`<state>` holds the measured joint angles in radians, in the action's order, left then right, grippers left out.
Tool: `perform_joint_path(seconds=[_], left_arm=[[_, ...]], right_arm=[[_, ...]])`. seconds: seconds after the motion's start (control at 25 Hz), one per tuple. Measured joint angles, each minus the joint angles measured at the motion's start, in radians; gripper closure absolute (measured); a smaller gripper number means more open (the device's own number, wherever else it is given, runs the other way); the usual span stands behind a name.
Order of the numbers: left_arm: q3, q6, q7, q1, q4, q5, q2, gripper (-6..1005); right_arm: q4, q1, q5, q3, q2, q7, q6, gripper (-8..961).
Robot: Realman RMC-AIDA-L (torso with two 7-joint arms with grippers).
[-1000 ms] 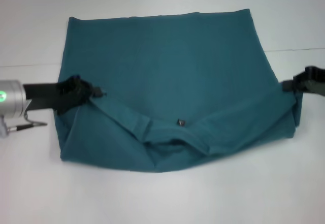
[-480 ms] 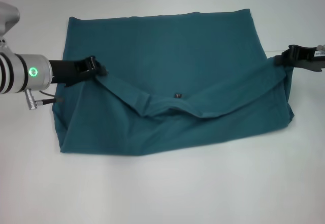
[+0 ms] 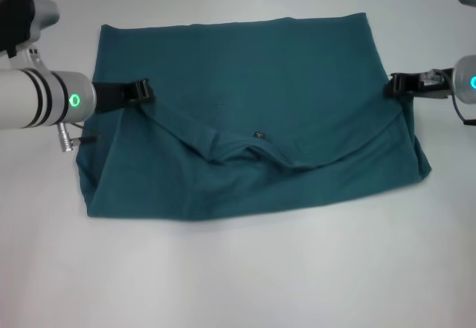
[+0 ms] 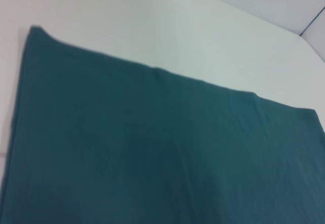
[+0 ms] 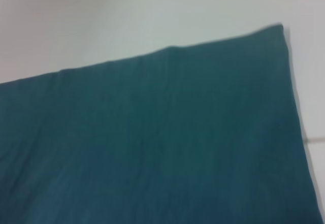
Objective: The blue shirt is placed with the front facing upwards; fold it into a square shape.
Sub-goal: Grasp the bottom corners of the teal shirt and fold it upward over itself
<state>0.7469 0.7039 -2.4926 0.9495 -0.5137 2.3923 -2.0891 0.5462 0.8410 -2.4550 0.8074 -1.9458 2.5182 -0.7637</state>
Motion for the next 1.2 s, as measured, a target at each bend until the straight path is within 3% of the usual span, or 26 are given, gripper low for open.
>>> perform_joint_path(seconds=[0.28, 0.84, 1.2], left_arm=[[0.013, -0.055, 0.002, 0.018, -0.003, 0.002, 0.000, 961], [0.055, -0.159, 0.007, 0.020, -0.003, 0.010, -0.004, 961], [0.153, -0.260, 0.027, 0.013, 0.000, 0.013, -0.050, 960]], right_arm=[[-0.006, 0.047, -0.024, 0.016, -0.008, -0.002, 0.079, 937], [-0.040, 0.089, -0.028, 0.047, 0.004, -0.003, 0.172, 936], [-0.141, 0.105, -0.029, 0.127, -0.005, -0.028, 0.291, 936]])
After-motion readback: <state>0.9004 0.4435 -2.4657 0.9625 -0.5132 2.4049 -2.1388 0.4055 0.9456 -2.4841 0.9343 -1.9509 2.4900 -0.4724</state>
